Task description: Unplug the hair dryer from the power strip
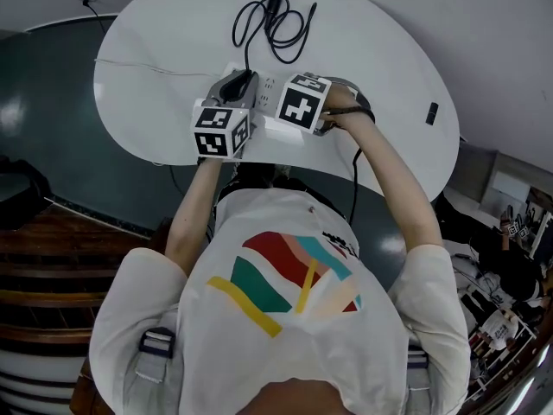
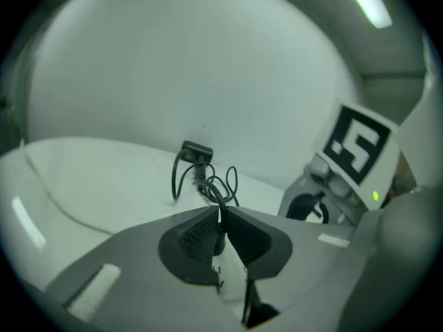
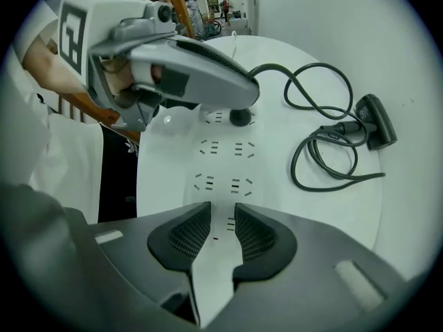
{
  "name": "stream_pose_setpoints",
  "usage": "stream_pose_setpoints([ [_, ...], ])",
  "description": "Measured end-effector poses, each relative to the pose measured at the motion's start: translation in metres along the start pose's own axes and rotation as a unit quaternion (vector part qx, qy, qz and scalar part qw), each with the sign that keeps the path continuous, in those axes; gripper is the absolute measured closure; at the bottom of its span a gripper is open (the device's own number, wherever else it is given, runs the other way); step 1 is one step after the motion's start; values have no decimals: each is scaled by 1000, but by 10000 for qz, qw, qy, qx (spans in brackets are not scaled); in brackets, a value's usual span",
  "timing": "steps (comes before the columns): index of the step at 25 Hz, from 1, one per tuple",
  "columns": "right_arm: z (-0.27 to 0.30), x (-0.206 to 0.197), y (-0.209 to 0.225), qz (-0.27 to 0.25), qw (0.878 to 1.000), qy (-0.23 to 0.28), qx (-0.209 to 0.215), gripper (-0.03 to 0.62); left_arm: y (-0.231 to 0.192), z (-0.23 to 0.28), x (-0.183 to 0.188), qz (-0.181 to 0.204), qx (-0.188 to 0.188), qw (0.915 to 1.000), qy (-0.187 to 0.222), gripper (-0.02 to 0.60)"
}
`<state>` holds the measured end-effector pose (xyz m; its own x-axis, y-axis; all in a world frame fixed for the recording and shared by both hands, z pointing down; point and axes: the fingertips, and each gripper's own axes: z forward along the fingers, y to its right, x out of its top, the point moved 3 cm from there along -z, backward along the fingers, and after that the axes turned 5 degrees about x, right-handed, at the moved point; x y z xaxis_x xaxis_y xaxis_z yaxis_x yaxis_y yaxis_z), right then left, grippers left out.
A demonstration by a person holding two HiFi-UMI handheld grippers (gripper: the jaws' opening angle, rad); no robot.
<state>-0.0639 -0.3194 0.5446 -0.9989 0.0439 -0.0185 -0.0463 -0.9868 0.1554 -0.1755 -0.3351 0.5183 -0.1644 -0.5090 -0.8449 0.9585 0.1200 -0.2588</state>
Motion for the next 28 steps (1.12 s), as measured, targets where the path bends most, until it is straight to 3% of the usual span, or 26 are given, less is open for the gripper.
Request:
stream_pose_setpoints([
  [1,0,0,-1,-30,10000,-82,-9,467,-1,0,2,-249,71,9996,60,548],
  [2,0,1,-1,-71,9998,-165,-18,467,0,0,5,-169,140,9997,95,549],
  [5,1,2,0,-159,9995,-284,22,468,5,-2,9,677,184,9974,154,551],
  [6,0,2,0,-167,9995,-278,38,468,6,-3,9,690,181,9973,192,551],
  [11,-1,2,0,-170,9997,-163,11,470,3,-6,10,37,206,9994,288,554],
  [17,-4,3,1,-103,9999,74,110,470,9,-11,23,509,265,9972,473,571],
  [28,-13,11,2,-77,9992,359,149,470,16,-24,45,603,416,9958,545,572],
])
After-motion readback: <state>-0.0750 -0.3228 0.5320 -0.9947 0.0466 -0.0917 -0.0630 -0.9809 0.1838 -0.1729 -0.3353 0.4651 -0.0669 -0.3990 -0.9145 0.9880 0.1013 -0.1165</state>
